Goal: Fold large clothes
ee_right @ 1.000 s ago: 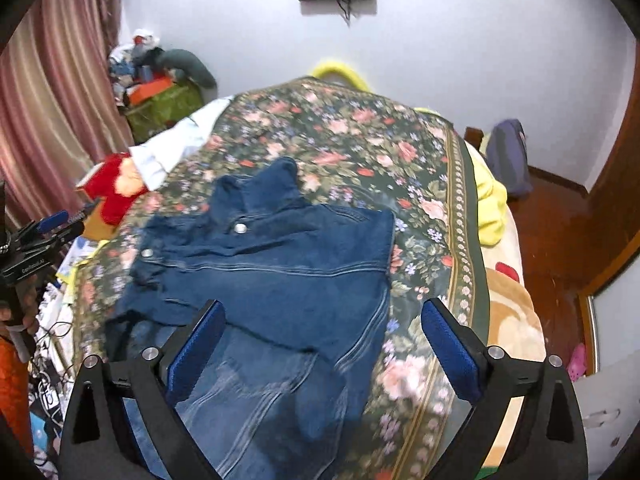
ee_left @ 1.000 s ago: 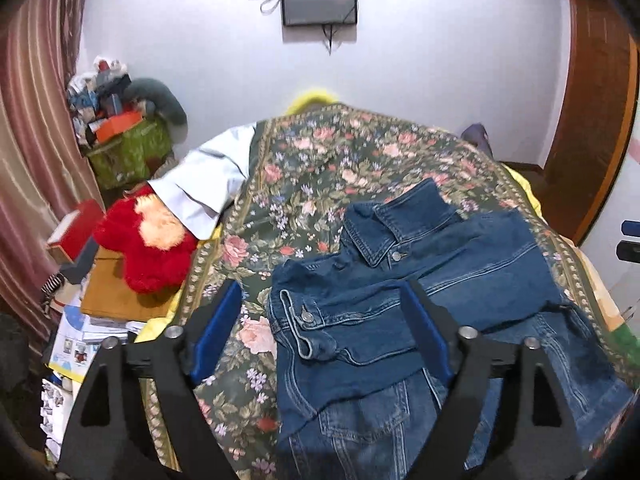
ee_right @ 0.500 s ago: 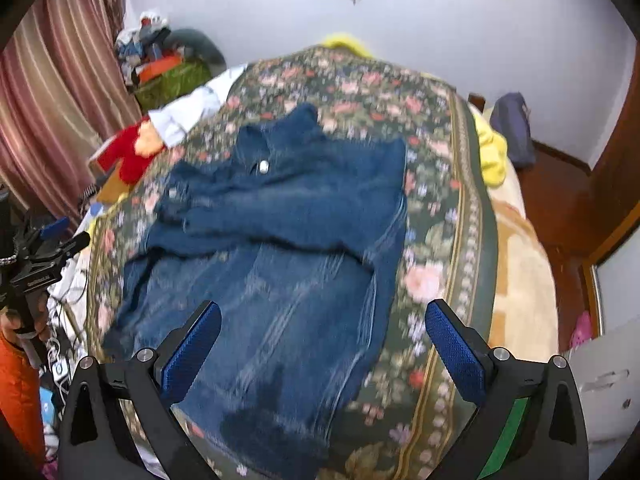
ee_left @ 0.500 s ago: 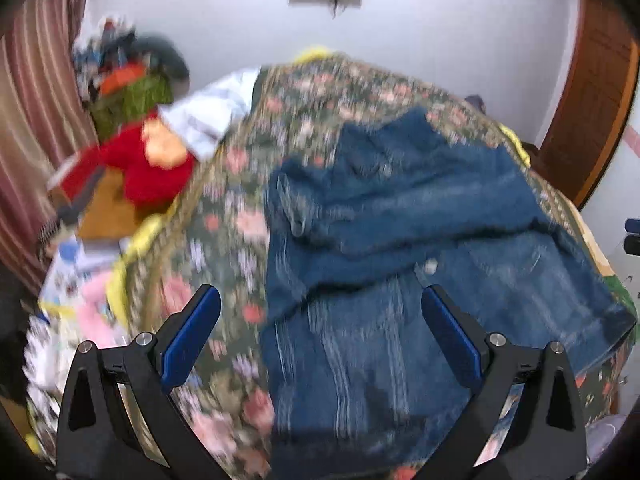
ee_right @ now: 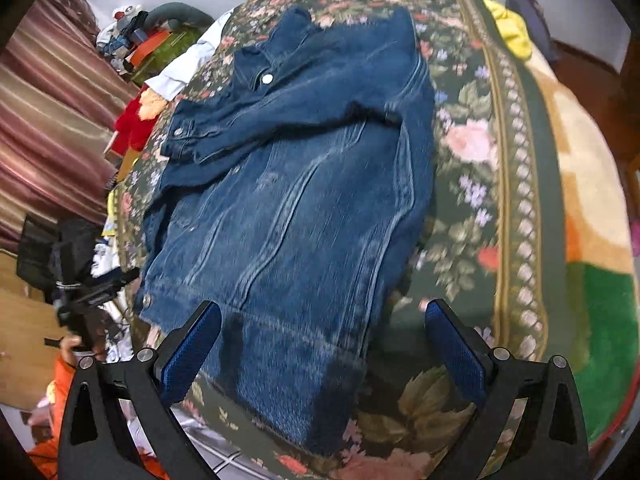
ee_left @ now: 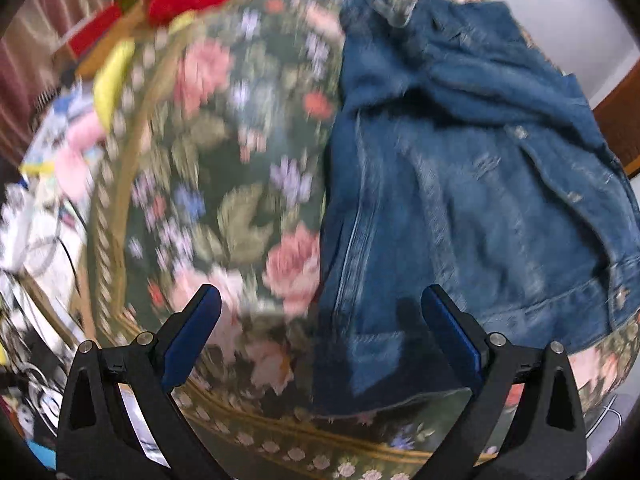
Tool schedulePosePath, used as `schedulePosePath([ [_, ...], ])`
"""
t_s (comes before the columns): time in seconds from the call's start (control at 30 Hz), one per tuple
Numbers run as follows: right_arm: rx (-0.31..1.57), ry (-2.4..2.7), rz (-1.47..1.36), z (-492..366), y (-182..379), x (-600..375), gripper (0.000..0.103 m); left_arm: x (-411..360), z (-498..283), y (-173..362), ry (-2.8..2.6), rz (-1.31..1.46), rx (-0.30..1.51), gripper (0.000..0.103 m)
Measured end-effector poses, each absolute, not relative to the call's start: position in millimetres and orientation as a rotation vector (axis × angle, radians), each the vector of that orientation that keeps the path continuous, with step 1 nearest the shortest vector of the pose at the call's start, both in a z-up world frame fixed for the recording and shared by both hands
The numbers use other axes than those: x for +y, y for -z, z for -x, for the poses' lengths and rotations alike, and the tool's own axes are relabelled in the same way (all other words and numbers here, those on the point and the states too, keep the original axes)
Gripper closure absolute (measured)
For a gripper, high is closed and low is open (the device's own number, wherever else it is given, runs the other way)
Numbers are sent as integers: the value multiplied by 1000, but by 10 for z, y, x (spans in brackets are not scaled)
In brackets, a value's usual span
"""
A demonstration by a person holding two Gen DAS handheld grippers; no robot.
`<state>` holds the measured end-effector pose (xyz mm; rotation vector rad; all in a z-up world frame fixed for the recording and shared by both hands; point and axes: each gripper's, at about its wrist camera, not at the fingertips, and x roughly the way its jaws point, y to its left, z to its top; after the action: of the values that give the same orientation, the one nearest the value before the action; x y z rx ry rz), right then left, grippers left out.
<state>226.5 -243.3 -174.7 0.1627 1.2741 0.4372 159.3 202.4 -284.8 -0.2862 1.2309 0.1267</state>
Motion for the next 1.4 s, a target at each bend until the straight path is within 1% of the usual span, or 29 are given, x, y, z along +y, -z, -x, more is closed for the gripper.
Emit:
schedulePosePath([
  [0.1, 1258, -445, -159, -2225, 1741, -2417, 2, 2022, -1519, 3018, -69, 415, 1259, 4],
  [0.2, 1226, -424, -240, -2241, 1767, -2434, 3, 2025, -1526, 3144, -62, 468, 1285, 4],
  [0.23, 1226, -417, -255, -2262, 1787, -2417, 9, 2040, -1526, 3167, -66, 486, 1285, 4],
  [0.27, 1223, -413, -251, -2281, 1798, -2387, 18, 2057, -1524, 3174, -71, 510, 1281, 7],
  [0.3, 1221, -409, -236, -2304, 1798, -2350, 30, 2058, -1519, 3160, -59, 528, 1272, 19],
  [0.33, 1220, -411, -228, -2324, 1792, -2317, 37, 2039, -1518, 3140, -24, 537, 1263, 27],
  [0.37, 1223, -421, -228, -2335, 1788, -2290, 47, 2029, -1527, 3127, 6, 543, 1261, 46],
  [0.4, 1225, -428, -229, -2343, 1777, -2280, 52, 1986, -1527, 3093, 17, 528, 1255, 50],
  [0.43, 1227, -446, -218, -2347, 1768, -2251, 63, 1928, -1542, 3062, 7, 495, 1247, 54],
  [0.47, 1220, -459, -195, -2346, 1744, -2225, 74, 1860, -1558, 3029, 13, 445, 1250, 69],
  [0.5, 1212, -466, -179, -2350, 1717, -2221, 80, 1816, -1576, 2997, 17, 414, 1259, 77],
  [0.53, 1201, -479, -182, -2359, 1681, -2232, 81, 1788, -1594, 2941, 22, 400, 1259, 78],
  [0.57, 1189, -493, -198, -2375, 1640, -2257, 83, 1767, -1617, 2882, 33, 398, 1249, 82],
  [0.6, 1182, -500, -207, -2390, 1612, -2270, 85, 1746, -1643, 2761, 57, 401, 1222, 83],
  [0.77, 1113, -531, -195, -2598, 1313, -2259, 86, 1663, -1878, 2061, 113, 361, 1041, 83],
  [0.8, 1094, -536, -192, -2655, 1249, -2246, 87, 1638, -1965, 1877, 117, 338, 999, 84],
  [0.83, 1079, -541, -189, -2701, 1197, -2231, 91, 1599, -2043, 1722, 125, 322, 964, 84],
  [1.0, 1020, -560, -206, -3101, 1024, -2099, 93, 1589, -2601, 1228, 156, 298, 870, 84],
  [1.1, 998, -550, -208, -3385, 991, -2034, 94, 1645, -2885, 1071, 133, 293, 830, 84],
  [1.27, 946, -484, -259, -3979, 991, -2097, 94, 1929, -3452, 1001, 31, 301, 776, 85],
  [1.37, 897, -355, -248, -4355, 1110, -2151, 94, 2191, -3862, 1156, -85, 316, 767, 86],
  [1.4, 897, -296, -249, -4547, 1228, -2177, 94, 2287, -4026, 1266, -137, 316, 785, 86],
])
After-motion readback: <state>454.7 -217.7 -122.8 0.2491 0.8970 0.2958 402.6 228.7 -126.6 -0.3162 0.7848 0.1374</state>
